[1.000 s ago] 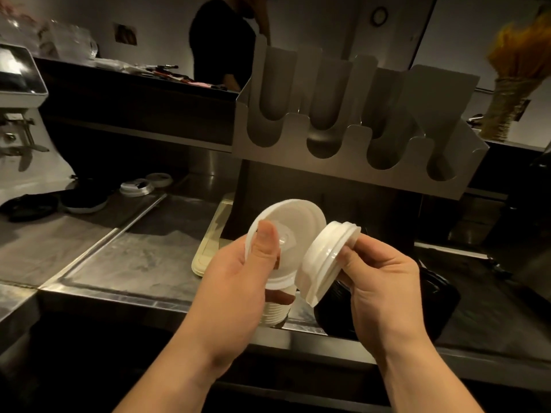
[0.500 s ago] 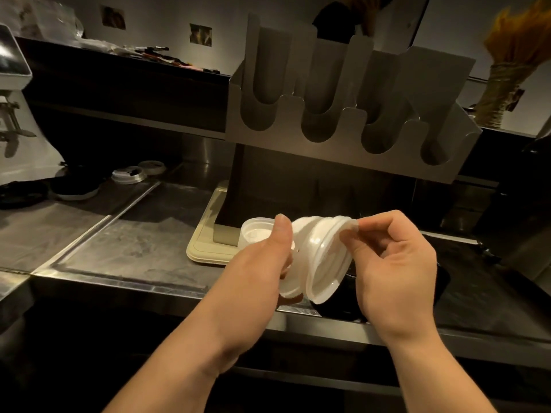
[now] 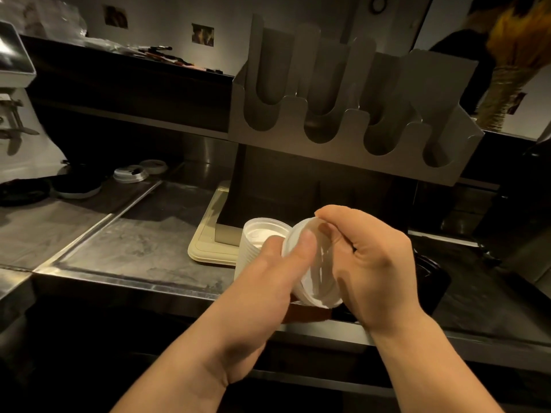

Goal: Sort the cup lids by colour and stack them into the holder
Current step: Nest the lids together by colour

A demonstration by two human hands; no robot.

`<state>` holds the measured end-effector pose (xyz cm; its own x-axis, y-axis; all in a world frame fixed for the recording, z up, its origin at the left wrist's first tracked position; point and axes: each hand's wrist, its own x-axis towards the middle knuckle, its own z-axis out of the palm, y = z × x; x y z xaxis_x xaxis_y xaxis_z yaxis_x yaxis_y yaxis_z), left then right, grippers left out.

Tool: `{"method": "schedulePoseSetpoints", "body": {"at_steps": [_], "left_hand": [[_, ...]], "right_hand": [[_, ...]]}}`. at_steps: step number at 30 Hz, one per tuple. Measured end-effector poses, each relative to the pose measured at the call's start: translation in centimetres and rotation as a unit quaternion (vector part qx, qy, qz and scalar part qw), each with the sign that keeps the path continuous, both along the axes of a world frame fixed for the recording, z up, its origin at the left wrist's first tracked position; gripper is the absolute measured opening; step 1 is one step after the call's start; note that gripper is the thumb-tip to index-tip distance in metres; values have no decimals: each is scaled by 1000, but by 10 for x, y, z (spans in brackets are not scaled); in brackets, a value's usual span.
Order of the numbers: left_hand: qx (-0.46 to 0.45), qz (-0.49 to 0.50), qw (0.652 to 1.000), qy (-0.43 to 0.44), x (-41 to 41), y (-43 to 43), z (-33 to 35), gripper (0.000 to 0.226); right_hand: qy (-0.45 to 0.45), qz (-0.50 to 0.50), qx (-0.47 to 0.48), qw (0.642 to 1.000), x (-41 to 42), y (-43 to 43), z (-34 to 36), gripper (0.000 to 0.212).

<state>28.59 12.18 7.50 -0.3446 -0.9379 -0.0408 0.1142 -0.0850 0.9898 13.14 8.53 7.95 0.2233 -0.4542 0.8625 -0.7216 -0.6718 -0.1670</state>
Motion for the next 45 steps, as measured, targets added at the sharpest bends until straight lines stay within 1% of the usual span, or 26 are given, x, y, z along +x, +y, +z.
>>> {"method": "schedulePoseSetpoints", "body": {"at_steps": [2, 3, 4, 5, 7, 10, 12, 14, 15, 16, 19, 21, 23, 25, 27, 29, 31, 33, 35, 38, 41, 45], "left_hand": [[-33, 21, 999, -5, 2, -1, 0, 51], [-45, 31, 998, -5, 4, -1, 0, 43], [-57, 37, 998, -7, 7, -2, 0, 39], [-68, 37, 997, -10, 10, -3, 1, 40], [-80, 37, 996, -6, 16, -4, 2, 43], [-75, 59, 995, 39, 18, -7, 1, 27], [-66, 85, 991, 74, 17, -8, 1, 27], [-61, 97, 988, 104, 18, -11, -1, 31], [-63, 100, 987, 113, 18, -12, -1, 30], [-69, 106, 985, 117, 19, -13, -1, 29], [-103, 121, 983, 95, 23, -18, 1, 26], [-111, 124, 981, 103, 27, -22, 5, 34], [-120, 144, 977, 100, 33, -26, 10, 31], [-128, 172, 973, 82, 39, -30, 11, 23], [-136, 222, 964, 53, 44, -35, 9, 21], [-166, 288, 943, -6, 51, -43, 3, 24], [-187, 316, 927, -83, 57, -49, -3, 35], [-185, 273, 934, -132, 59, -52, -9, 52], [-163, 210, 952, -151, 56, -54, -13, 71], [-149, 153, 958, -191, 49, -55, -21, 90], [-156, 141, 953, -217, 44, -59, -30, 92], [-187, 162, 935, -254, 37, -62, -44, 91]], "right_hand": [[33, -5, -8, 999, 3, -3, 7, 33], [42, -6, -8, 999, 3, -4, 11, 30], [34, 0, 4, 999, 2, -5, 15, 25], [11, 14, 30, 999, 1, -5, 19, 20], [-42, 45, 91, 994, 2, -4, 26, 19], [-114, 47, 161, 979, 10, -2, 27, 16], [-177, 54, 214, 959, 14, 2, 28, 14], [-240, 93, 285, 923, 15, 10, 27, 26], [-262, 111, 323, 903, 17, 14, 25, 29], [-271, 120, 346, 890, 18, 17, 24, 28], [-260, 84, 342, 899, 20, 9, 25, 21], [-286, 67, 351, 889, 18, -4, 31, 19], [-301, 42, 357, 883, 16, -16, 39, 16], [-289, 22, 348, 892, 15, -25, 44, 17], [-282, 15, 346, 895, 17, -34, 47, 22], [-288, 13, 377, 880, 18, -45, 49, 27], [-267, 1, 421, 867, 21, -57, 47, 21], [-215, -29, 425, 879, 26, -68, 39, 13], [-165, -67, 417, 891, 30, -76, 29, 13], [-118, -92, 437, 887, 33, -81, 11, 16], [-101, -92, 461, 877, 32, -82, 3, 15], [-85, -82, 470, 875, 32, -83, 4, 16]]}}
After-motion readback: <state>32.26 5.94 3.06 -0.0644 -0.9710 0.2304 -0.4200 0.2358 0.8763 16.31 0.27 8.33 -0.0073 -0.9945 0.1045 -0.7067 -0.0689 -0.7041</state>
